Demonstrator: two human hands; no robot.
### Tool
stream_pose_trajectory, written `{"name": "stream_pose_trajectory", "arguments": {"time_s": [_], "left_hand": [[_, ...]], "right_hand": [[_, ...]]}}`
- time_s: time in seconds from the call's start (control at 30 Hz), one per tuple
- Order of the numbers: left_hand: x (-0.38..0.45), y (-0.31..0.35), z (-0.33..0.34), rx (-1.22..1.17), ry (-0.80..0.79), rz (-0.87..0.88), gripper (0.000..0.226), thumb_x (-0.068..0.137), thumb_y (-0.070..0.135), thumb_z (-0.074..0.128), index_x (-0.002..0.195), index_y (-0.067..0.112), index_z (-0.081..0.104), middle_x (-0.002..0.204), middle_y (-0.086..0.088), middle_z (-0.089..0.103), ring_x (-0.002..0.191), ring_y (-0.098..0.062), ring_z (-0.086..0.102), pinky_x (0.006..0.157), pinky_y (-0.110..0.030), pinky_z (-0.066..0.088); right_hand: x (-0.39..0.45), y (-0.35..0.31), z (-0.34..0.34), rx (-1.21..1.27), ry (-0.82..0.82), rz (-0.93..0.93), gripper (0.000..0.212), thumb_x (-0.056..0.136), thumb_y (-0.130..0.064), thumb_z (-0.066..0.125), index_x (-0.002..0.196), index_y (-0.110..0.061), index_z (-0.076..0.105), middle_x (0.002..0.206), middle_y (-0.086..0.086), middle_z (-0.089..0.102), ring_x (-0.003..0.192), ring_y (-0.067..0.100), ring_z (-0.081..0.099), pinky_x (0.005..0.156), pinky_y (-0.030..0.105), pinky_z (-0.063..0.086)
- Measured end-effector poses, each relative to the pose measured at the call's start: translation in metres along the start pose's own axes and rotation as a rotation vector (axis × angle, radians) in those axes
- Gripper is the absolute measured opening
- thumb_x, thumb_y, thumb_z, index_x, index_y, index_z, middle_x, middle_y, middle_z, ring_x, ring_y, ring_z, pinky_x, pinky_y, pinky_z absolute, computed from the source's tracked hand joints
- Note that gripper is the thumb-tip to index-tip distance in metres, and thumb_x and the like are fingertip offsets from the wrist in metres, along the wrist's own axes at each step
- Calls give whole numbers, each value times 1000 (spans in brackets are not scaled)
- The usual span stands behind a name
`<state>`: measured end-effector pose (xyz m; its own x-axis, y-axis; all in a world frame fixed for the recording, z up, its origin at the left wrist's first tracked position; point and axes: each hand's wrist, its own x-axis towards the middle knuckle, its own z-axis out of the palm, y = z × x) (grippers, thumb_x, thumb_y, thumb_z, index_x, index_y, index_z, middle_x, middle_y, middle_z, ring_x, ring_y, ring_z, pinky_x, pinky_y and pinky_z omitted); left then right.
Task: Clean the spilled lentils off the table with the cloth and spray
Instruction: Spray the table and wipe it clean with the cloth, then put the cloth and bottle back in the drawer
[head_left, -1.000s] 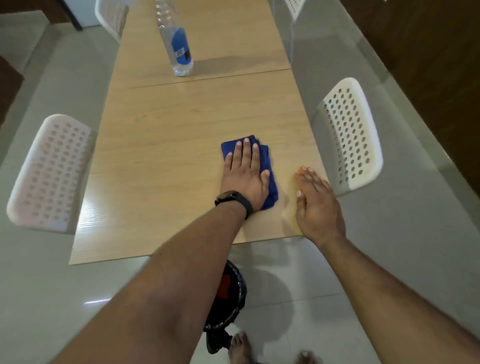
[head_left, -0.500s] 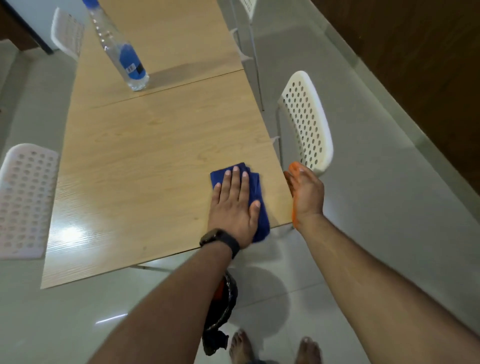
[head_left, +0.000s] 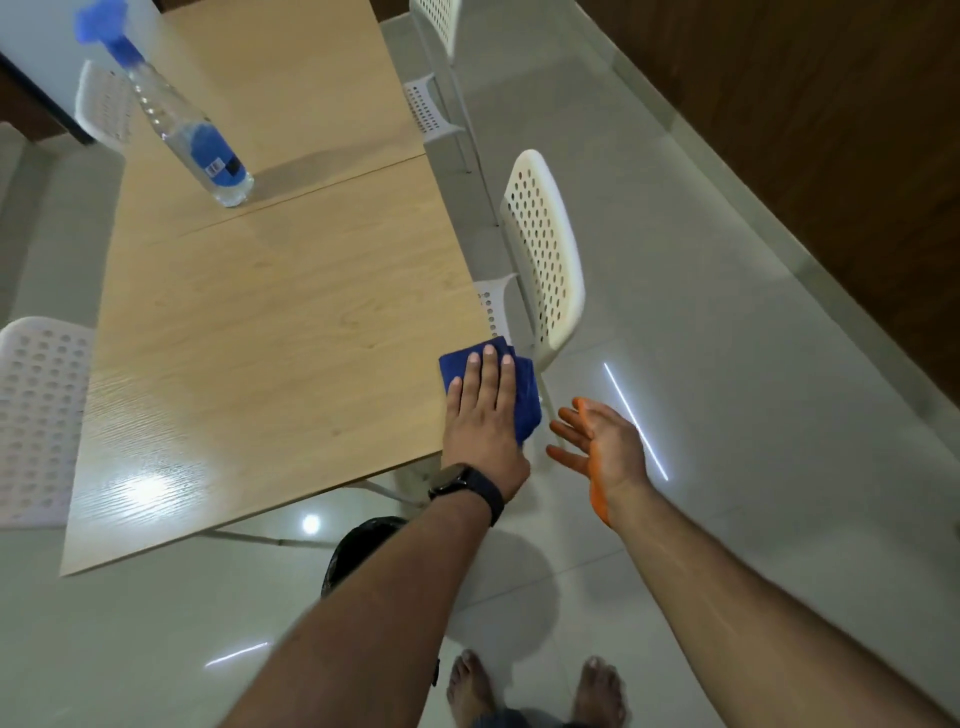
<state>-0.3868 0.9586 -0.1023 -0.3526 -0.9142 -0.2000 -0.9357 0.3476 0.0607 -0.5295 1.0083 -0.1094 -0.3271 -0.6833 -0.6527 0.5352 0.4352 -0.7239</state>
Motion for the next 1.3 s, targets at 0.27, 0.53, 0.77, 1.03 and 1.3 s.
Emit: {"name": "stream_pose_trajectory", "arguments": {"time_s": [0.27, 0.53, 0.77, 1.03, 1.3], "left_hand": [[-57, 15, -53, -595, -129, -87, 61, 102, 17, 59, 160, 21, 38, 166, -3, 35, 153, -23, 32, 120, -29, 30], [-160, 12, -136, -1646, 30, -435, 22, 91, 13, 75, 113, 13, 73, 106, -12, 78, 96, -28, 72, 87, -40, 57], [-231, -53, -197, -1947, 177, -498, 36, 92, 16, 75, 126, 6, 69, 121, -18, 74, 114, -36, 70, 99, -47, 55], [-318, -190, -239, -1896, 209, -583, 57, 77, 40, 87, 120, 6, 73, 116, -13, 77, 112, -31, 72, 100, -44, 54], [-397, -344, -250, -1857, 266, -529, 48, 80, 7, 73, 128, 9, 67, 121, -15, 75, 116, -36, 69, 95, -49, 57]], "right_hand": [[-65, -26, -8, -180, -39, 23, 16, 106, -14, 55, 118, -18, 64, 120, 12, 70, 108, 28, 71, 92, 49, 62], [-167, -53, 8, -344, -272, 67, 27, 99, -21, 66, 126, -17, 68, 117, 10, 75, 107, 28, 73, 89, 47, 64], [-248, -81, 74, -371, -424, -1, 33, 85, 2, 74, 116, -7, 68, 108, 15, 77, 92, 28, 73, 75, 37, 62], [-327, -59, 197, -467, -583, -145, 32, 81, 4, 72, 112, -5, 72, 96, 10, 76, 83, 23, 69, 66, 37, 60], [-395, 29, 336, -421, -734, -113, 32, 89, -10, 74, 121, -8, 72, 113, 14, 77, 98, 28, 73, 92, 52, 60]]}}
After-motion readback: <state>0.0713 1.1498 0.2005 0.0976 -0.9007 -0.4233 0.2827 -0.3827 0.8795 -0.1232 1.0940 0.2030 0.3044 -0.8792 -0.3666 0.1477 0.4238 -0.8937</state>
